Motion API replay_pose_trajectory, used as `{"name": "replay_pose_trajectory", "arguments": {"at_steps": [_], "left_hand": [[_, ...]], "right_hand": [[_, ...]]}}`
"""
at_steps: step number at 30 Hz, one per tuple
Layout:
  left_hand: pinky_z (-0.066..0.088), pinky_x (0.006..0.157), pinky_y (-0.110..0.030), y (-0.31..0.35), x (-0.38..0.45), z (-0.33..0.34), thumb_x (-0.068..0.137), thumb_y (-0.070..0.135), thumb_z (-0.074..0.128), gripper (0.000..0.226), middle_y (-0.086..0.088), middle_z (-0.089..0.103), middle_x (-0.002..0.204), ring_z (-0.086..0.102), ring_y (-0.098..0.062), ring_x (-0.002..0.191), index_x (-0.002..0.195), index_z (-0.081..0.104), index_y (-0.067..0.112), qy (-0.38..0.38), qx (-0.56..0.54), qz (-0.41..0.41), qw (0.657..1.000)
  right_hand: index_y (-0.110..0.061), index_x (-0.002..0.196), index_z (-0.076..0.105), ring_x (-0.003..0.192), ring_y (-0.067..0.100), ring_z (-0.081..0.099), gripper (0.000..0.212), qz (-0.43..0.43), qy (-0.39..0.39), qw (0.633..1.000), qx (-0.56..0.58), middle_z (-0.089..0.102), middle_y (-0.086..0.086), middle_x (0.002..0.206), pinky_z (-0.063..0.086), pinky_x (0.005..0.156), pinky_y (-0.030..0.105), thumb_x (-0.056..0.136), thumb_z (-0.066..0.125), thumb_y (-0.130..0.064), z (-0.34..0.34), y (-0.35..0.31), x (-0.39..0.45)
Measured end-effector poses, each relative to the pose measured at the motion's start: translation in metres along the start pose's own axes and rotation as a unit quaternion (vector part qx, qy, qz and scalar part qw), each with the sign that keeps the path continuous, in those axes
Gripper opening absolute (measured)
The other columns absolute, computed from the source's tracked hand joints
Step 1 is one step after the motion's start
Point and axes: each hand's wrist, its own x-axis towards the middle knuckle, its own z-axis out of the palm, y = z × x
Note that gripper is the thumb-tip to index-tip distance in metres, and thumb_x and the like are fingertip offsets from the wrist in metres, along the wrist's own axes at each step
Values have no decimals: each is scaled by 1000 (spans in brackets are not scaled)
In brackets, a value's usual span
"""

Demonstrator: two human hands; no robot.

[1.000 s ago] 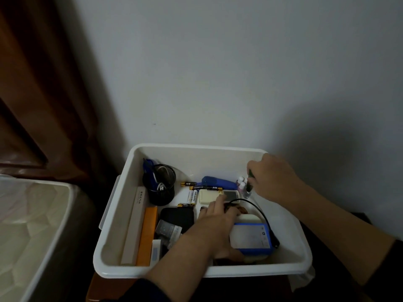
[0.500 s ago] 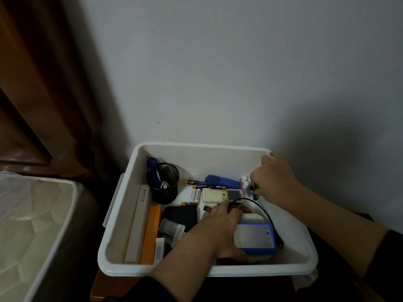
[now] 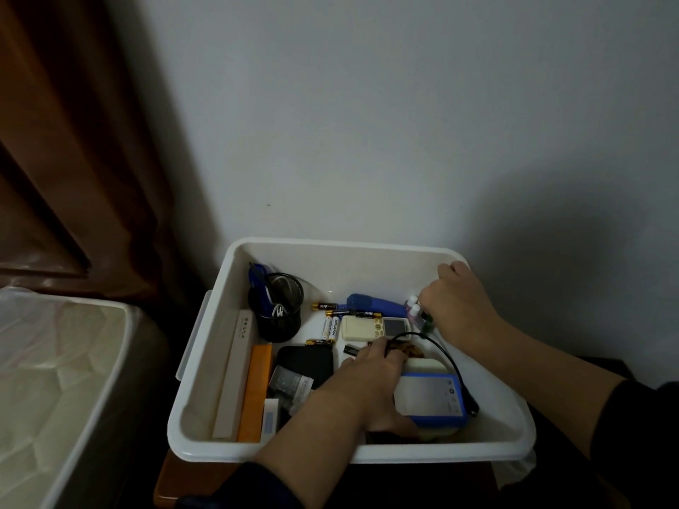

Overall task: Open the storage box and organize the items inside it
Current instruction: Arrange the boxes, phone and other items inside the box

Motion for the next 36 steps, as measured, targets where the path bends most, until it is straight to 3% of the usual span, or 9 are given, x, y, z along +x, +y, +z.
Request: {"name": "replay_pose_trajectory", "arguments": {"at_steps": [9,11,14,17,19,22,26,31,36], "left_hand": [[33,124,-53,1,-2,-1,80,52,85,102,0,18,169,26,-28,152,160,29,23,5,0,-2,1000],[33,124,-53,4,-4,-2,81,53,85,101,0,19,168,27,-28,151,160,29,24,7,-5,-6,1000],[39,120,-49,5,-10,-8,86,57,78,90,-1,27,163,35,-25,147,157,34,26,67,-13,-30,997],[49,108,-41,-7,-24,-21,99,52,62,53,4,47,144,51,-16,128,145,49,28,204,-2,-67,977],[53,99,-37,-21,-37,-30,102,42,57,29,7,57,129,57,-12,114,129,59,31,266,2,-84,960],[55,82,-29,-45,-53,-34,101,33,57,9,9,62,111,62,-8,95,109,60,35,275,-41,-124,952],[43,56,-9,-66,-55,-29,99,21,58,21,10,65,97,65,-1,79,95,62,42,206,-148,-155,955],[48,66,-17,-70,-47,-26,100,22,57,20,12,65,102,63,-4,89,99,63,41,163,-141,-171,961],[53,91,-35,-70,-46,-24,98,20,56,25,-2,64,129,64,-23,116,120,66,25,122,-58,-209,968]], "right_hand": [[-21,122,73,128,25,50,25,-1,-10,1000,16,69,4,125,32,116,36,99,66,-29,-8,4,-5],[-23,118,73,122,23,54,23,-16,27,998,52,70,1,121,31,115,33,99,64,-33,-9,7,-9],[-27,118,75,109,18,58,23,9,117,969,217,72,-5,111,44,97,30,97,68,-33,-9,10,-12],[-28,116,74,99,12,65,21,49,113,900,419,68,-12,104,51,83,24,95,74,-24,-12,-4,-9],[-30,117,71,99,11,66,24,61,82,881,462,66,-13,106,55,86,24,95,74,-20,-14,-22,-2],[-29,121,70,99,19,68,26,64,33,920,386,72,-4,111,58,89,35,95,70,-22,-15,-49,14],[-15,125,64,103,26,68,27,87,-15,938,335,70,9,118,56,78,33,99,66,-23,-14,-78,26],[-9,127,54,100,29,70,36,108,14,932,347,70,12,115,52,68,33,98,69,-21,-16,-93,33],[-12,122,57,104,31,67,32,29,-13,935,354,69,11,116,58,84,39,94,71,-18,-17,-104,38]]}}
